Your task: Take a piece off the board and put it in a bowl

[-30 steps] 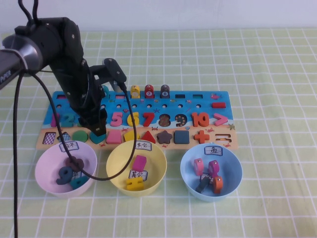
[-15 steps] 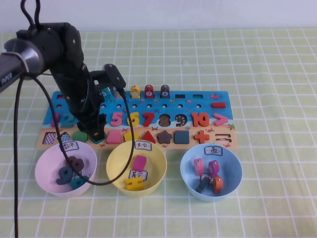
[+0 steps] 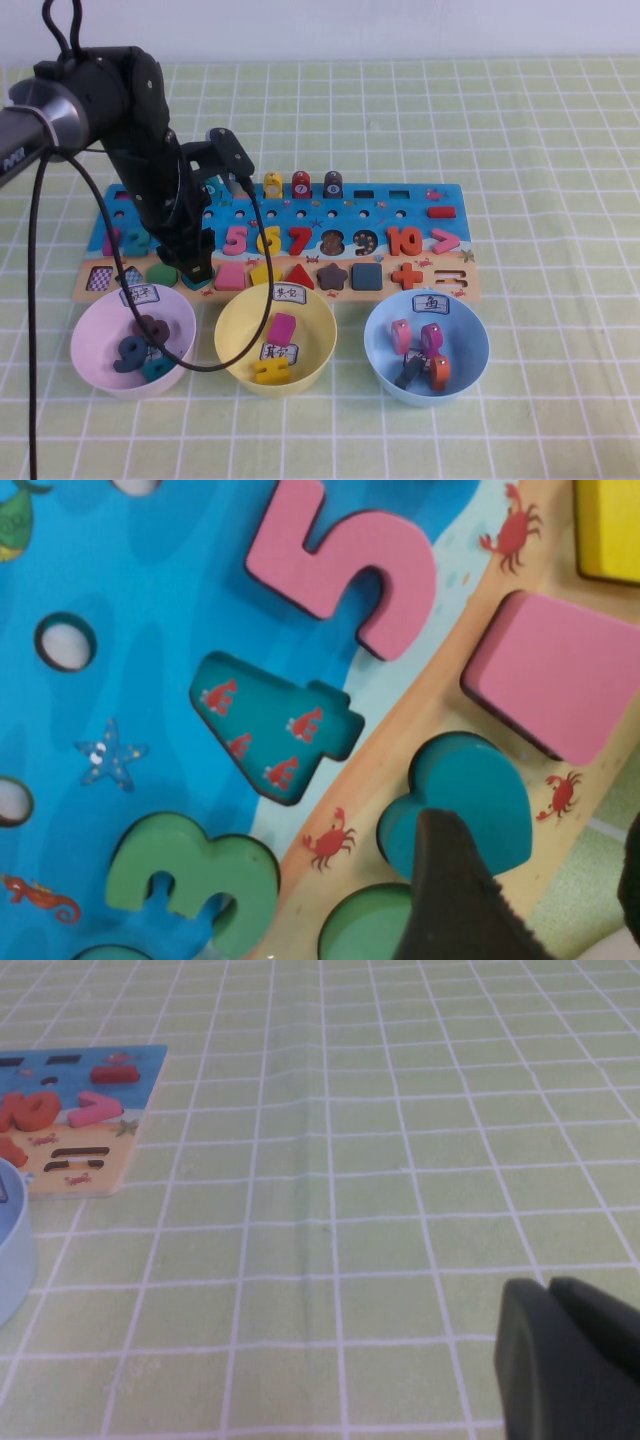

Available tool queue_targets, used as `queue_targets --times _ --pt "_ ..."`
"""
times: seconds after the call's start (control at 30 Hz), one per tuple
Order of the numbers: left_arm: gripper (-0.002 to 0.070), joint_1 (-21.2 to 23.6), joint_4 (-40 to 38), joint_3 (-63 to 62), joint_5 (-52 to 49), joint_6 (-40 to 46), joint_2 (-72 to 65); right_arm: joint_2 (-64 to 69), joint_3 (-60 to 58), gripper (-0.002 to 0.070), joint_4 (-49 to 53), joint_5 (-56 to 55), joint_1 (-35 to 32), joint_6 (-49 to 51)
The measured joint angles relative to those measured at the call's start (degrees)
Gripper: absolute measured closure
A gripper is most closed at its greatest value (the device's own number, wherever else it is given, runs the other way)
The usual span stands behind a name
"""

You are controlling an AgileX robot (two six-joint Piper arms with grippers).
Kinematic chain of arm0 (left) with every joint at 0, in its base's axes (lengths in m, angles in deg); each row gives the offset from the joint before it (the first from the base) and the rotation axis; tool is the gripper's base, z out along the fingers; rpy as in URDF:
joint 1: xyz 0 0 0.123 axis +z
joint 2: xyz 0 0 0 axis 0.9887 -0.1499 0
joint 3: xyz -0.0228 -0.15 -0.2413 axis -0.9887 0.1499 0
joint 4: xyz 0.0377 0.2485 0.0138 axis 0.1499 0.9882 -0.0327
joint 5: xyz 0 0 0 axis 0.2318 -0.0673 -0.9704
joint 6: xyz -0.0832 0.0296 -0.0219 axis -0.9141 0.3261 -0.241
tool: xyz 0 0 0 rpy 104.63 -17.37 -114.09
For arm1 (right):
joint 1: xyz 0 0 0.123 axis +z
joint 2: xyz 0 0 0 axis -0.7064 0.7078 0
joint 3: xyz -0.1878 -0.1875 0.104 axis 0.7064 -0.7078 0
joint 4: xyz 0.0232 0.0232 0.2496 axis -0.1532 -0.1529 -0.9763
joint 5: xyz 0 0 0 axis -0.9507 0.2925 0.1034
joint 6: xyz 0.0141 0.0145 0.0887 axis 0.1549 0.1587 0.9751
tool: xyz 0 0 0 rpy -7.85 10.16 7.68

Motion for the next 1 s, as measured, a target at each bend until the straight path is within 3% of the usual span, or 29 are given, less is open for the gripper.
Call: queue_targets --times 0.7,1.0 --pt "0.0361 0.73 1.50 0.15 -0.64 -1.60 0.00 0.00 0.00 0.0694 0.00 0.00 0.00 0.00" --pt "0.0362 0.73 1.75 3.60 5.68 -1.73 0.00 0.00 0.00 0.0694 0.00 0.00 0.00 0.00"
